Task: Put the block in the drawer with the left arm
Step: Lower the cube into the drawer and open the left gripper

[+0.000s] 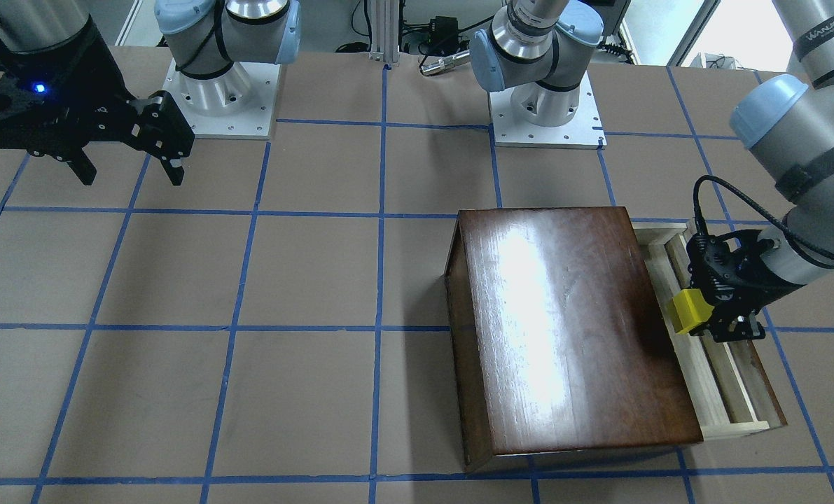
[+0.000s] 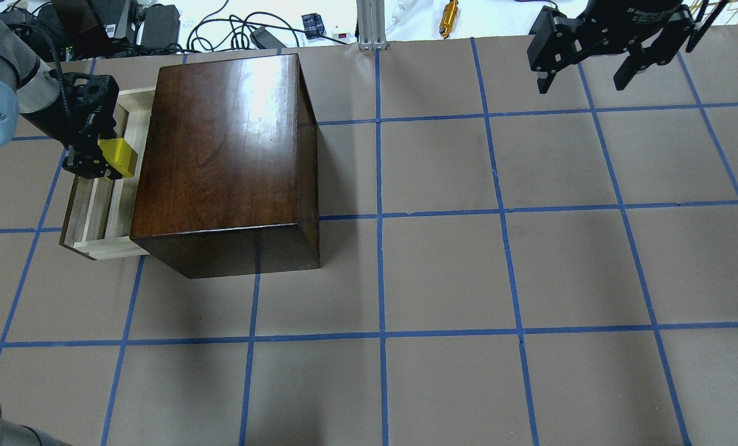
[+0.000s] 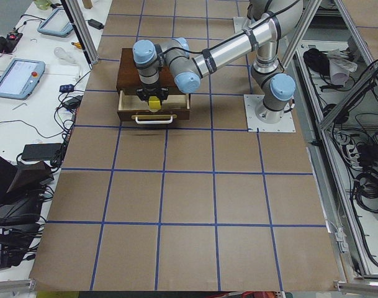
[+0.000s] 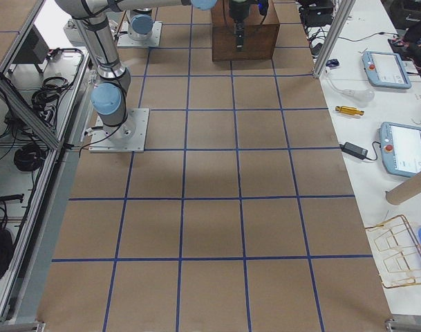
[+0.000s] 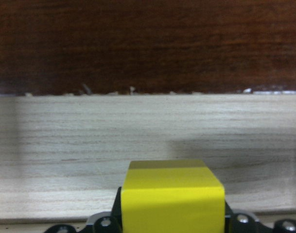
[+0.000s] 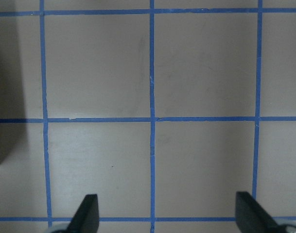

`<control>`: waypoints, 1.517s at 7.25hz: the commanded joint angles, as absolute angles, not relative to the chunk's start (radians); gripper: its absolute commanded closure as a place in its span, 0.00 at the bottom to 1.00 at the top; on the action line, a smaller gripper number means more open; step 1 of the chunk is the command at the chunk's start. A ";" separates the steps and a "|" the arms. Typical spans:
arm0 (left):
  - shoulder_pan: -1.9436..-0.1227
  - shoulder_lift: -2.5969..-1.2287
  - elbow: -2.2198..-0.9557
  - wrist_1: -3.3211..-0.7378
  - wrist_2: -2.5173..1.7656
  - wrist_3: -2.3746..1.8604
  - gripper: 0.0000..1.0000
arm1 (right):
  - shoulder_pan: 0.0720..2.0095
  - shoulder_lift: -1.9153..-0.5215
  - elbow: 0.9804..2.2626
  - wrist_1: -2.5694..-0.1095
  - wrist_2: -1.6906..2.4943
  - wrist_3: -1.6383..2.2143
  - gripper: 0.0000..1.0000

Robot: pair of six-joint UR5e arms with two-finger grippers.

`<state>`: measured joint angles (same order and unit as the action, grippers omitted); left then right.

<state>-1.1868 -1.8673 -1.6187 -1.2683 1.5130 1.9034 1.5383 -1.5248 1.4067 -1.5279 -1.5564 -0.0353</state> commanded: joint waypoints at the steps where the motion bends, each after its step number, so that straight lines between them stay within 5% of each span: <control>1: -1.186 -1.871 -1.620 -1.266 1.514 1.904 0.12 | 1.537 -1.526 1.407 -1.528 -1.555 -0.035 0.00; 2: -1.186 -1.871 -1.620 -1.264 1.514 1.904 0.00 | 1.539 -1.525 1.407 -1.528 -1.557 -0.035 0.00; 6: -1.195 -1.832 -1.583 -1.281 1.513 1.773 0.00 | 1.539 -1.525 1.407 -1.528 -1.557 -0.035 0.00; 11: -1.357 -1.746 -1.428 -1.466 1.517 1.129 0.00 | 1.537 -1.525 1.407 -1.528 -1.555 -0.035 0.00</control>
